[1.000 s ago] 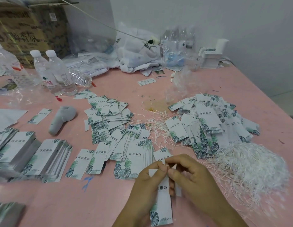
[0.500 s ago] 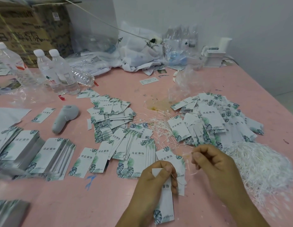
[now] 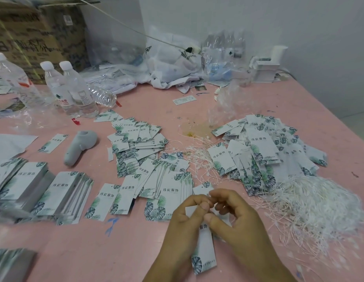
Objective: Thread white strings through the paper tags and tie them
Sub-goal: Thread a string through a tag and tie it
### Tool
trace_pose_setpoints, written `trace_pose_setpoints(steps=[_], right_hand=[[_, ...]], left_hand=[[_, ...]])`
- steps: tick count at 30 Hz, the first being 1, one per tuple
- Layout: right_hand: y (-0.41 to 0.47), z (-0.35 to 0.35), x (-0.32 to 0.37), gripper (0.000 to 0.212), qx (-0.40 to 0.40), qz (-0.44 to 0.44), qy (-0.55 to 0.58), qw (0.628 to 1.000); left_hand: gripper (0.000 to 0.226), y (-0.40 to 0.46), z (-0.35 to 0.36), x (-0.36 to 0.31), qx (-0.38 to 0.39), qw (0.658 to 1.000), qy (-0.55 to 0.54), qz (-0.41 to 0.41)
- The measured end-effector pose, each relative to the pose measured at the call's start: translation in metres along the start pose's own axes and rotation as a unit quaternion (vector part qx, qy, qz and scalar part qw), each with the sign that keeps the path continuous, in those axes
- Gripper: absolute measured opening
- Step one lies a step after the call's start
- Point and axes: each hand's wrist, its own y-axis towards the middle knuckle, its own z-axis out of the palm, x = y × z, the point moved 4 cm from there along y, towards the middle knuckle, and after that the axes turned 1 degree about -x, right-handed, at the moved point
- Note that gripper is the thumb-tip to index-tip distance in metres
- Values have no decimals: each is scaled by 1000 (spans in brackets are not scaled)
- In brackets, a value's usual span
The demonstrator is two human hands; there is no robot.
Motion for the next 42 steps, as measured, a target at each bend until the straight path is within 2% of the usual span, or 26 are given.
trace_pose_setpoints(steps=[3,7,13,16,20,23,27,29,31,34,42], right_hand=[[0,5,-4,44,18,16,41,999],[3,8,-5,28,48,44,149,987],[3,7,-11,18,33,50,140,988],[2,6,-14,17,1,42,110,993],[0,0,-5,29,-44,-48,20,998],[1,-3,2,28,-74,-95,-50,991],[5,-9,-9,26,-74,-51,-81,993],[4,-7,-14,25,-62,-26,-55,996],[3,-4,-14,24,-47,-9,-26,998],[2,0,-14,17,-36,-5,-52,998],[1,-2,-5,6,-87,-20,-124,988]], left_hand=[[22,1,0,1,-7,1000,-24,-2],[28,-1,-1,2,-10,1000,-9,-5],[25,-1,0,3,-24,999,25,-22],[18,-1,-1,3,-32,999,26,-26],[10,-3,2,1,-26,999,12,-39],[6,-4,5,-1,-11,999,2,-47],[36,-3,3,-1,2,998,-37,-55],[41,-3,2,1,-4,998,-34,-55],[39,-2,2,4,-12,999,-1,-46],[34,-1,1,6,-32,998,60,-20],[22,-5,3,-3,-52,984,155,63]])
